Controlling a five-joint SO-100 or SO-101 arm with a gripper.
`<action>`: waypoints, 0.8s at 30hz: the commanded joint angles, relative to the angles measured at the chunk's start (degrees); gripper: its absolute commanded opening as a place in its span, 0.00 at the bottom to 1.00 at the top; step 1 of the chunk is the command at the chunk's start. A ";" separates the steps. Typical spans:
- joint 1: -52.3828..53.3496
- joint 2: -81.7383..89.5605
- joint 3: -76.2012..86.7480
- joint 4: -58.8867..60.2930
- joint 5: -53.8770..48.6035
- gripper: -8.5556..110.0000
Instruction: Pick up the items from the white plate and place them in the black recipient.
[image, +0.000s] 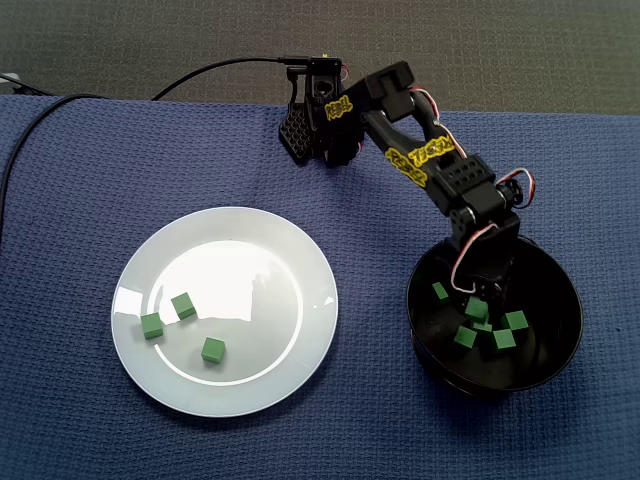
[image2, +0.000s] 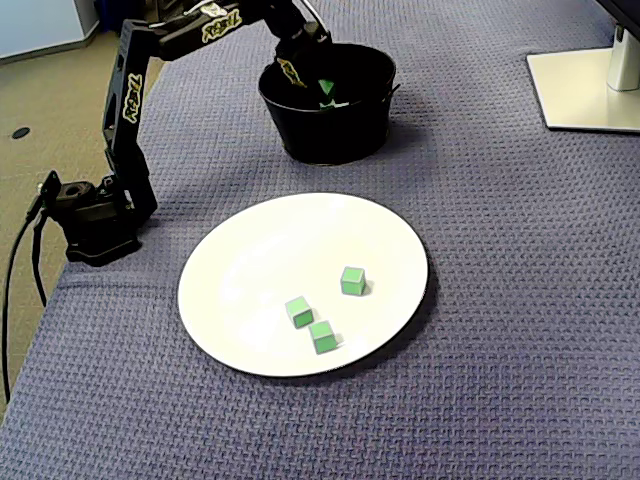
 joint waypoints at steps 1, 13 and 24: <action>-0.70 1.93 -2.90 2.55 -0.70 0.40; 26.46 26.54 -11.95 23.73 -8.79 0.38; 65.21 21.36 -2.72 16.35 -16.35 0.37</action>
